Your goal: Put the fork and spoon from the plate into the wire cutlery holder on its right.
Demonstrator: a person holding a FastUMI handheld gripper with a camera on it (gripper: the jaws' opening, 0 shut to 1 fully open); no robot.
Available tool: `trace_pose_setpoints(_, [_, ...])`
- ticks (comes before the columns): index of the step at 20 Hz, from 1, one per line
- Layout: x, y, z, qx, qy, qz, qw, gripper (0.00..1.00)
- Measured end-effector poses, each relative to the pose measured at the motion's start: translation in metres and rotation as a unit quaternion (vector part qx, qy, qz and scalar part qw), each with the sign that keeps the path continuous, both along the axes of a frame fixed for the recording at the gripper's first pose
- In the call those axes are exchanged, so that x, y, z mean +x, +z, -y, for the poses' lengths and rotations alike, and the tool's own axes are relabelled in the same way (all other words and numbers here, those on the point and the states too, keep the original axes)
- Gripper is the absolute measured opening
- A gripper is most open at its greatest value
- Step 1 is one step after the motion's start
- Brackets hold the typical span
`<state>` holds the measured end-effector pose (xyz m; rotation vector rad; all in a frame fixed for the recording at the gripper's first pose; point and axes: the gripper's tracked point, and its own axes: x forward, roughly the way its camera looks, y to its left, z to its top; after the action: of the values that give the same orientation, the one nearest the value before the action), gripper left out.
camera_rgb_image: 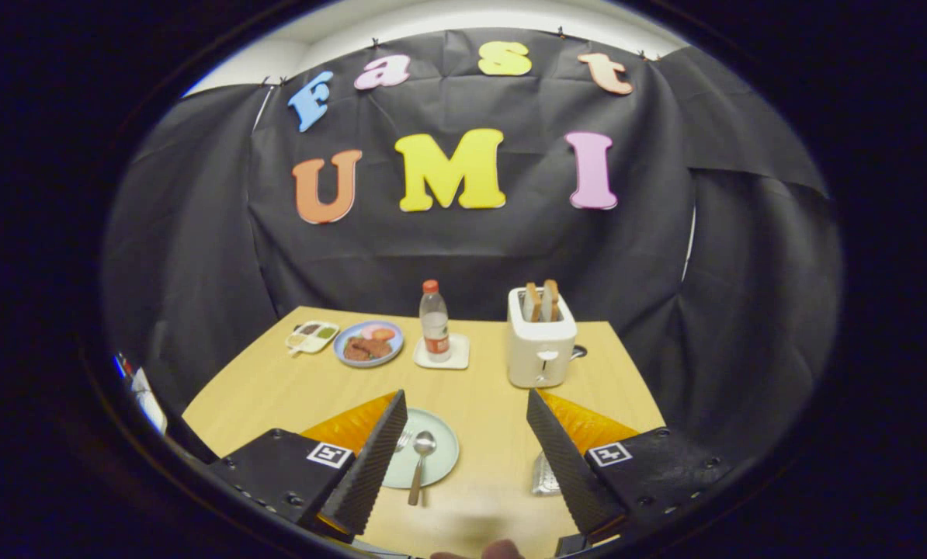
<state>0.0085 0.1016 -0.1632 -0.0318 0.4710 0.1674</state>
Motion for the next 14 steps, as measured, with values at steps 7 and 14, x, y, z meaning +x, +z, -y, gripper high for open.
trace_pose_setpoints(7, [0.009,-0.093,-0.048,-0.037,0.017,-0.094,0.995,0.95])
trace_pose_setpoints(14, [0.020,-0.178,-0.077,-0.089,0.019,-0.166,0.982,0.95])
